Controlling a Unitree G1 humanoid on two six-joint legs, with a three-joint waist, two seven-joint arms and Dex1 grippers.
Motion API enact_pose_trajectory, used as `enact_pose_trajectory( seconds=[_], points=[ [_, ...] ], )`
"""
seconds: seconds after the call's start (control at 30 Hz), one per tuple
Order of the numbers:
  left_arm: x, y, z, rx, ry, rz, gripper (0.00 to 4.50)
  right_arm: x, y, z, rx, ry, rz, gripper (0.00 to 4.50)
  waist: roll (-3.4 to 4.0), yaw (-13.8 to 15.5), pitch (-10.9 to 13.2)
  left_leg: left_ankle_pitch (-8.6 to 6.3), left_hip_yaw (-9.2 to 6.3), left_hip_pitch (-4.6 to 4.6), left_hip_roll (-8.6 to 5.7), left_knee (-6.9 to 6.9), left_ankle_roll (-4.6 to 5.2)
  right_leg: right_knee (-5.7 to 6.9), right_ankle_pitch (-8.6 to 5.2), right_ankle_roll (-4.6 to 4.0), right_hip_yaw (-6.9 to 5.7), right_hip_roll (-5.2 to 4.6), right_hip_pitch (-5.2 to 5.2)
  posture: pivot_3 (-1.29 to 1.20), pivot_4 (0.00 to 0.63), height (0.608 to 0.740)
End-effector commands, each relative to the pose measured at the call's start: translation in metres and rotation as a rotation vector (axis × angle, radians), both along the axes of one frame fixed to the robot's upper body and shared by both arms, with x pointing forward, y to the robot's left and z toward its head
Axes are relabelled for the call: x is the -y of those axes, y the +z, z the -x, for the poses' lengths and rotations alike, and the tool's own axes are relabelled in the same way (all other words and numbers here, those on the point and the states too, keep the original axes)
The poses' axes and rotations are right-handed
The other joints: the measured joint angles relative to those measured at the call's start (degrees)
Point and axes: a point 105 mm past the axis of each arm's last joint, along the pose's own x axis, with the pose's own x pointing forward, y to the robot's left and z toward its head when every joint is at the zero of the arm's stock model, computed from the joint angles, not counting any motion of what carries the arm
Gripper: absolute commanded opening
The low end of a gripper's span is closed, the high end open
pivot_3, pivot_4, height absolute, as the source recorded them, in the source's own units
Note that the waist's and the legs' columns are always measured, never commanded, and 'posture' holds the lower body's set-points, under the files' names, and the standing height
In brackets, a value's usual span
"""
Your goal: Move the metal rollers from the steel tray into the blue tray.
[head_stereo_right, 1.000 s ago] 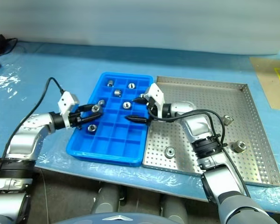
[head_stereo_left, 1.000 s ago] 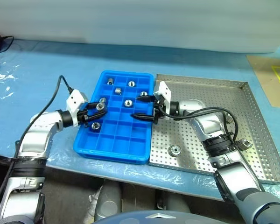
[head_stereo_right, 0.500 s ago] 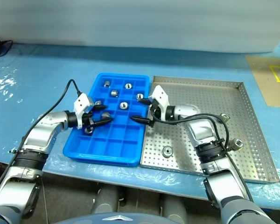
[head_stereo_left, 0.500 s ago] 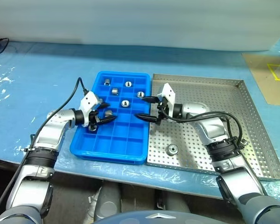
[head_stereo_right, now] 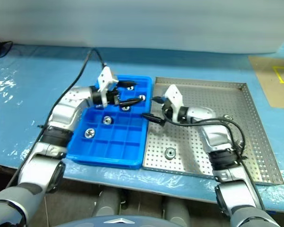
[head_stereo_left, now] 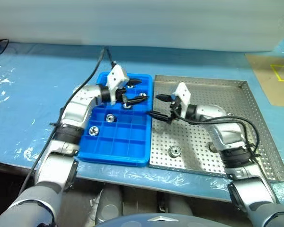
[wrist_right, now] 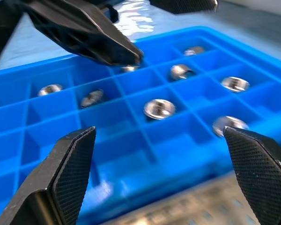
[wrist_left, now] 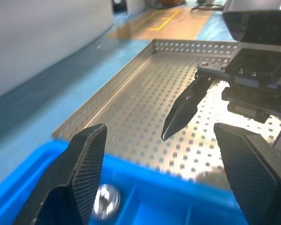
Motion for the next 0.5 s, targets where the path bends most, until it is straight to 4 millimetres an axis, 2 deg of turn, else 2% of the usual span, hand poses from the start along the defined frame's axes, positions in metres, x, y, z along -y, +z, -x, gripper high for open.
enact_pose_trajectory(
  seconds=[0.03, 0.17, 0.3, 0.43, 0.5],
  points=[
    [0.033, -0.012, 0.013, -0.008, -0.214, -0.101, 3.83, 0.036, 0.021, 0.013, 0.069, -0.13, -0.004, 4.5, -0.01, -0.5, 0.0, 0.02, 0.0, -0.02, -0.02, 0.01, 0.11, -0.01, 0.0, 0.01, 0.01, 0.0, 0.01, -0.26, 0.15, 0.74],
    [0.047, -0.034, 0.028, -0.016, -0.39, -0.211, 3.83, 0.06, 0.02, 0.029, 0.058, -0.23, 0.015, 4.5, -0.02, -3.6, 0.0, -0.07, 0.09, 0.0, -0.02, 0.04, 0.46, -0.07, 0.01, 0.03, 0.1, 0.03, -0.01, -0.43, 0.15, 0.74],
    [0.071, -0.054, 0.036, -0.005, -0.489, -0.286, 3.83, 0.096, 0.014, 0.059, 0.044, -0.411, 0.039, 4.5, 0.04, -5.2, 0.0, -0.19, 0.08, 0.0, 0.02, -0.03, 0.65, -0.22, 0.0, 0.02, 0.07, 0.28, 0.0, -0.56, 0.15, 0.74],
    [0.087, -0.053, 0.048, -0.022, -0.6, -0.267, 3.83, 0.111, 0.01, 0.085, 0.023, -0.529, 0.034, 4.5, 0.05, -7.6, -0.1, -0.27, 0.12, 0.03, 0.06, 0.02, 0.77, -0.59, 0.02, 0.06, 0.18, 0.3, 0.14, -0.64, 0.15, 0.74],
    [0.089, -0.055, 0.058, 0.029, -0.684, -0.285, 3.83, 0.116, 0.004, 0.099, 0.003, -0.582, 0.044, 4.5, 0.08, -8.5, -0.1, -0.3, 0.13, 0.05, 0.07, 0.05, 0.82, -0.7, 0.06, 0.13, 0.19, 0.28, 0.23, -0.68, 0.15, 0.74]
  ],
)
